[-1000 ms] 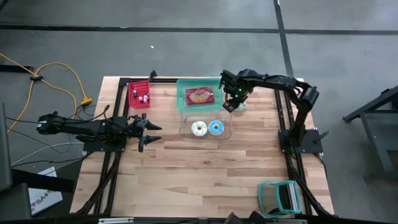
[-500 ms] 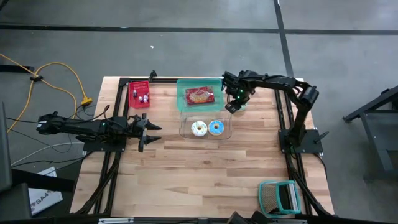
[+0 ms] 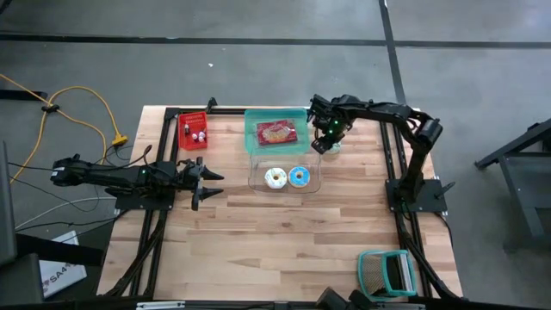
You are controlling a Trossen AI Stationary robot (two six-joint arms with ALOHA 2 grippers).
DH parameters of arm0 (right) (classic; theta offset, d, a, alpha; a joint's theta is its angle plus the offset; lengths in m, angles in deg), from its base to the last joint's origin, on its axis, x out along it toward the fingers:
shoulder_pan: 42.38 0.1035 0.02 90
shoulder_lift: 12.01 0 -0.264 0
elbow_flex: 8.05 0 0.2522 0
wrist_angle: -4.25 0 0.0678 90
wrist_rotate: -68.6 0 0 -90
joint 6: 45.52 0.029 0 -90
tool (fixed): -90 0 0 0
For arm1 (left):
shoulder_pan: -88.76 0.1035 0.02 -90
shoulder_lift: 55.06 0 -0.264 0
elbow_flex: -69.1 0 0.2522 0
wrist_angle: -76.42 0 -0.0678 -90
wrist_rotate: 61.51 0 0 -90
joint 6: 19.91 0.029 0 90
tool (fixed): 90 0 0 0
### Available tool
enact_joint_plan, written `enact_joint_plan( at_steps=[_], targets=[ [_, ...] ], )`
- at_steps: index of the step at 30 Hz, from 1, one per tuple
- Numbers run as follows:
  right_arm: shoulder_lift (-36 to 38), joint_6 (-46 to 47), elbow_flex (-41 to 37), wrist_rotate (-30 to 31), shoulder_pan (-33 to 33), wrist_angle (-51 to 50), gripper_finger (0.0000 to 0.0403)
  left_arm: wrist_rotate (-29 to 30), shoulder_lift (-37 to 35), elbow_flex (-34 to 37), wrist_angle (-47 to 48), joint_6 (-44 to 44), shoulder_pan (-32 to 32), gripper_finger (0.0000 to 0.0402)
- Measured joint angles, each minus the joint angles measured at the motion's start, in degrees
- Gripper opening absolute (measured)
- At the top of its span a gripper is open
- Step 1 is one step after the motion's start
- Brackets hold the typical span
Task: Pick & Place Food Item
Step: Put the green donut into the transparent bin
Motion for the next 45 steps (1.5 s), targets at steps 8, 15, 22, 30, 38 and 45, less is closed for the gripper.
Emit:
enact_joint_plan(
  at_steps=[8,15,22,30,38,45],
  targets=[
    [0.00,10.57,0.00,0.57,-0.67,0.03,0.0144,0.00,-0.01,0.02,0.00,0.00,0.00,0.0225],
    [0.00,18.70,0.00,0.56,-0.69,1.41,0.0144,0.00,0.00,0.02,0.00,0.00,0.00,0.0225],
    [0.00,20.09,0.04,0.72,-0.67,3.01,0.0144,0.00,-0.01,0.00,0.00,0.00,0.00,0.0225],
    [0.02,21.08,0.04,2.49,-0.69,2.98,0.0144,0.00,-0.01,0.00,0.00,0.00,0.00,0.0225],
    [0.02,19.43,0.04,3.00,-0.61,3.14,0.0149,0.00,-0.01,0.01,0.00,0.00,0.00,0.0225],
    [0.02,19.41,0.04,3.28,-0.23,3.35,0.0195,0.00,-0.01,0.00,0.00,0.00,-0.02,0.0225]
  ],
)
